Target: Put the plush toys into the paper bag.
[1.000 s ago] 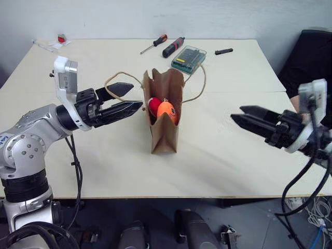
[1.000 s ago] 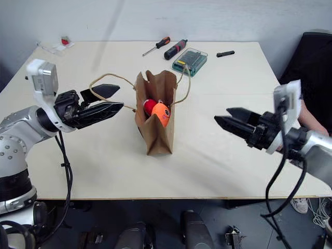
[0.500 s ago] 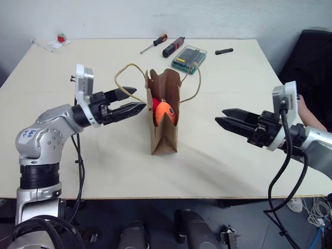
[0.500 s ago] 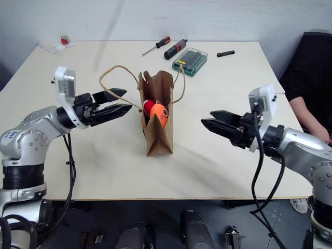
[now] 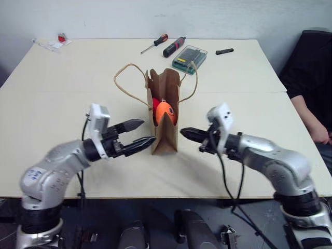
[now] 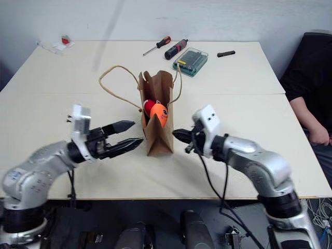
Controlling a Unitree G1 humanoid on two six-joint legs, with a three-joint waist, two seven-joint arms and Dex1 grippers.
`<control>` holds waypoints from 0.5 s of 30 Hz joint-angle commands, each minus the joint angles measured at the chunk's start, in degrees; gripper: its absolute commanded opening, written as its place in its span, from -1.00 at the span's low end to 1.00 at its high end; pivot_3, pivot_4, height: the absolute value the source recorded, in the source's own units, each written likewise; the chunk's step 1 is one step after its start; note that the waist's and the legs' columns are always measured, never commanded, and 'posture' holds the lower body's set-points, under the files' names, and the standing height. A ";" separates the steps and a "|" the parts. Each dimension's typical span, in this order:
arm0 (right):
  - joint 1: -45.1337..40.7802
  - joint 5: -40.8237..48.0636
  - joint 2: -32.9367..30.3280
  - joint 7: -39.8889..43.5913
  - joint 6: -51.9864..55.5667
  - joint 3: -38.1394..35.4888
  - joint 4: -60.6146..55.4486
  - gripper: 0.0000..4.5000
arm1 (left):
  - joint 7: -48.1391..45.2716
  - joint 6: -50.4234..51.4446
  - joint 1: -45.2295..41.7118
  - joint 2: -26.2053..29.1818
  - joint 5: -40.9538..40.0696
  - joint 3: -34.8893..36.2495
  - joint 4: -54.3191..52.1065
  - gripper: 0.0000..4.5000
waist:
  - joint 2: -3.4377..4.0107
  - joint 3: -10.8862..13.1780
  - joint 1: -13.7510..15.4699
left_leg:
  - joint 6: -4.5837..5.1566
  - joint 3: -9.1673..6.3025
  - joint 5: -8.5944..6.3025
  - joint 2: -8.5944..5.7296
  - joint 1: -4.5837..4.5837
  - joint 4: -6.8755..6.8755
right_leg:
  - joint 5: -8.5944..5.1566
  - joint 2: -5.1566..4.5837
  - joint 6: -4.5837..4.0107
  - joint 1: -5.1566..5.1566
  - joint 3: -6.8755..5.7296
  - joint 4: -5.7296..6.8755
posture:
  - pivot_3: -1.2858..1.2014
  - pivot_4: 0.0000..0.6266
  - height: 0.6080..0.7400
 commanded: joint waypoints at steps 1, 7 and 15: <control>-3.04 -4.11 3.55 0.09 -2.36 2.07 0.49 -0.99 | 2.72 -3.41 -0.19 -1.64 3.06 -2.89 -3.40 1.00 | 0.00 0.00 -0.03 | 0.00 0.01 0.00 0.01 0.02 0.00 | 0.00 0.01 -0.01 0.00 0.00 0.01 | 0.03 -0.52 1.00; -4.82 -8.24 7.17 3.77 -2.54 6.11 3.15 -0.99 | 9.09 -8.45 -2.43 -5.06 11.44 -5.71 0.33 1.00 | 0.00 -0.01 -0.11 | 0.00 0.01 0.00 0.02 0.02 0.00 | 0.00 0.03 -0.03 0.00 -0.02 0.02 | 0.03 -0.52 1.00; -5.09 -12.05 8.89 6.38 -3.28 5.83 5.64 -1.00 | 14.02 -12.19 -6.49 -10.59 18.10 -8.64 7.01 0.82 | -0.01 -0.01 -0.11 | 0.02 0.01 -0.01 0.02 0.00 0.00 | 0.00 0.02 -0.04 -0.01 -0.05 0.01 | 0.03 -0.52 1.00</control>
